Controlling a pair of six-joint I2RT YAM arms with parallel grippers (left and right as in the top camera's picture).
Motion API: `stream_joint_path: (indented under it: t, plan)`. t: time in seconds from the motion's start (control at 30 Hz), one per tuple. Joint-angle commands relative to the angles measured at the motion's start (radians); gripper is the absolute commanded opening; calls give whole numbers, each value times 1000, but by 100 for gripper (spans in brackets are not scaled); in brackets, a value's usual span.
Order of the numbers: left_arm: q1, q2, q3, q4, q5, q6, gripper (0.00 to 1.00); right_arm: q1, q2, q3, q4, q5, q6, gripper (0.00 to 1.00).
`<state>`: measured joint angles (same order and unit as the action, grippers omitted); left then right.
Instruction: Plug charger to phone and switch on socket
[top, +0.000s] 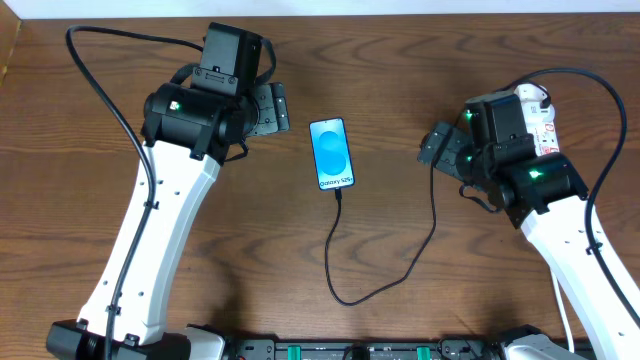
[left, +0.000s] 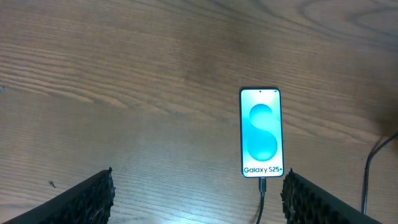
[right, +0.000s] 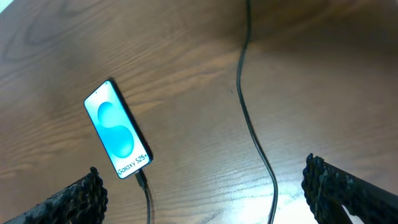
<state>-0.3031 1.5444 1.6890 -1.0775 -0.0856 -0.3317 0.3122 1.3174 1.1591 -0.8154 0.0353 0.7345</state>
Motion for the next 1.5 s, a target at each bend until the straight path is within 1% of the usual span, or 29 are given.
stream_joint_path:
  t: [0.0, 0.07, 0.17, 0.4, 0.57, 0.63, 0.77, 0.9, 1.1, 1.47]
  plan:
    - [5, -9, 2, -6, -20, 18, 85, -22, -11, 10, 56, -106, -186, 99]
    - [5, -9, 2, -7, -20, 18, 85, -53, -10, 29, 68, -197, -250, 99]
    - [5, -9, 2, -7, -20, 18, 85, -130, -10, 75, 41, -293, -316, 99]
    - [5, -9, 2, -7, -20, 18, 85, -380, 28, 229, -94, -471, -497, 99]
    - [4, -9, 2, -7, -20, 18, 85, -544, 147, 349, -198, -515, -624, 99]
    - [4, -9, 2, -7, -20, 18, 85, -588, 204, 386, -232, -524, -668, 99]
    - [4, -9, 2, -7, -20, 18, 85, -664, 330, 424, -243, -524, -741, 99]
    - [4, -9, 2, -7, -20, 18, 85, -716, 447, 427, -223, -542, -801, 99]
    - [4, -9, 2, -7, -20, 18, 85, -748, 587, 426, -166, -543, -842, 99]
    - [5, -9, 2, -7, -20, 18, 85, -749, 728, 426, 10, -535, -879, 99]
